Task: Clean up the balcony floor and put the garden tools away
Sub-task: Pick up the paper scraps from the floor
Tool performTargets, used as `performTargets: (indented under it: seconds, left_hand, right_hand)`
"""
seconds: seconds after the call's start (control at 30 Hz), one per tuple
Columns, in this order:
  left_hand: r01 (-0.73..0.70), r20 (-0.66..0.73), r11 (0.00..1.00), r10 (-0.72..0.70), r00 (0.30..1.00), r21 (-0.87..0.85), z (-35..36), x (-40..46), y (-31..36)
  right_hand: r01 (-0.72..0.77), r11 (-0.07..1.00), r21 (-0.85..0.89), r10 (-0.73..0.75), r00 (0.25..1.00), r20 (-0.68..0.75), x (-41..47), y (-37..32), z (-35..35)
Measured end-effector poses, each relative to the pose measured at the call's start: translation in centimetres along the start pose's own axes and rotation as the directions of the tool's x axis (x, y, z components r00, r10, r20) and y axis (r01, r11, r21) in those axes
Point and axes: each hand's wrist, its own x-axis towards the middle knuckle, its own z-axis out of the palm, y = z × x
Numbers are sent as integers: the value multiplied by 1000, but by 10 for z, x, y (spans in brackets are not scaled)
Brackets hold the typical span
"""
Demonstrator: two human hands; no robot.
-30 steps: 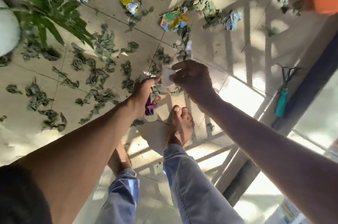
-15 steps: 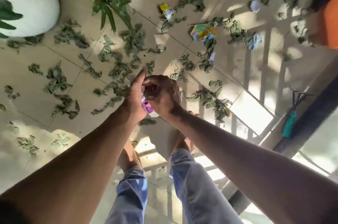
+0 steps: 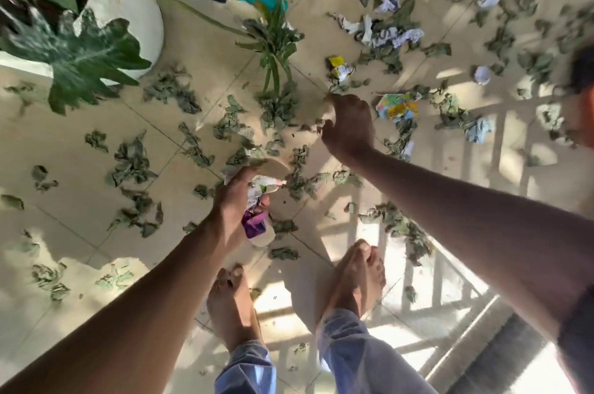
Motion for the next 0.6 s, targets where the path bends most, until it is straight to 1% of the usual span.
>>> performTargets:
  seconds: [0.07,0.13,0.17,0.2,0.23,0.27,0.3,0.33,0.4,0.47,0.5,0.57,0.6]
  left_hand:
    - [53,52,998,-52,997,-14,-6,16,3]
    - [80,139,997,-78,987,-9,-11,23,3]
    - [59,156,998,-57,986,-9,-13,22,1]
    - [25,142,1000,-23,990,-9,-17,21,-4]
    - [-1,125,1000,5,992,-31,-22,22,-8]
    - [-15,142,997,26,990,-81,-27,22,-12]
    - [-2,189,990,30,982,-144,-31,24,-15]
    - [40,224,981,3,975,-190,-34,25,-16]
    - [101,212,977,-60,975,-189,-36,21,-17]
    - [78,200,981,-41,979,-178,-37,17,-19]
    - [82,221,979,-40,974,-185,-36,9,-18]
    - [77,268,982,-28,963,-173,-34,-1,-10]
    - [62,272,989,-23,962,-135,-33,-4,-6]
  right_hand:
    - [11,992,-126,-5,999,42,31,14,3]
    - [40,973,-226,-26,998,65,55,25,5]
    - [42,965,-259,-24,997,73,65,29,7]
    - [35,958,-284,-14,997,76,73,32,8]
    - [23,953,-302,-1,997,73,78,34,8]
    - [15,949,-314,6,998,65,80,36,9]
    - [14,948,-319,3,999,53,81,37,10]
    - [26,947,-321,-13,999,45,81,39,10]
    - [79,952,-295,-77,997,17,76,39,8]
    - [125,966,-228,-134,991,-26,67,36,3]
    - [141,971,-193,-154,987,-53,61,31,1]
    - [166,983,-85,-175,977,-119,42,18,-4]
    - [171,985,-4,-170,974,-147,30,10,-7]
